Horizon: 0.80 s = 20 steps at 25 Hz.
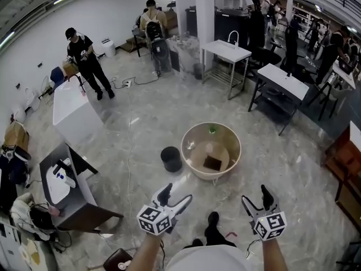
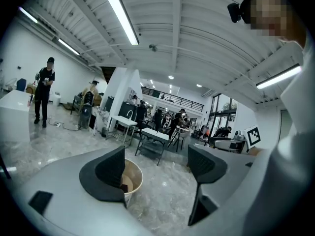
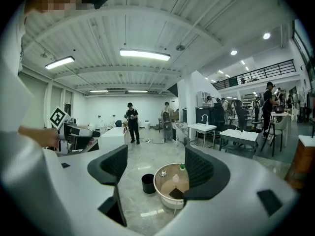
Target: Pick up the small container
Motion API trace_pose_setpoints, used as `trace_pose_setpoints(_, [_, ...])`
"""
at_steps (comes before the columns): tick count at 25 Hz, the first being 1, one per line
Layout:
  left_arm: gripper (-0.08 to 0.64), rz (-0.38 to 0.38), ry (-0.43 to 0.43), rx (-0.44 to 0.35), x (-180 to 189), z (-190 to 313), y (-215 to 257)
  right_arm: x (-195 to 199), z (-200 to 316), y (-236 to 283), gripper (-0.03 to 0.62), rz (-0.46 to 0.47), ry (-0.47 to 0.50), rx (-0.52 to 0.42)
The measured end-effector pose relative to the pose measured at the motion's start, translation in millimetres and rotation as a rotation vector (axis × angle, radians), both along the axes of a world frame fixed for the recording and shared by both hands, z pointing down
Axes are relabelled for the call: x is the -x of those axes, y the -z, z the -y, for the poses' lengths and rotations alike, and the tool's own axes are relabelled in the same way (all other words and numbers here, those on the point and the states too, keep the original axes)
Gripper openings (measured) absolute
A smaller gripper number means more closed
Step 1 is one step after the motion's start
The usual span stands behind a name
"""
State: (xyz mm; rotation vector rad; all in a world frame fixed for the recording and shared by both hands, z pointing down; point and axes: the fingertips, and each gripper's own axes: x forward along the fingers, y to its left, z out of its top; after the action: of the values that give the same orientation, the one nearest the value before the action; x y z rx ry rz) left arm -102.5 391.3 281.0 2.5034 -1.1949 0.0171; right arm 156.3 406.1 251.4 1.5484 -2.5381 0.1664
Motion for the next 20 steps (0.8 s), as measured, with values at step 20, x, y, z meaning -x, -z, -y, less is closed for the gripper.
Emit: trace_pose_setpoints(20, [0.403,0.006,0.011,0.048,-40,161,-18,-20,185,-22,0.377,-0.012,0.078,0.052])
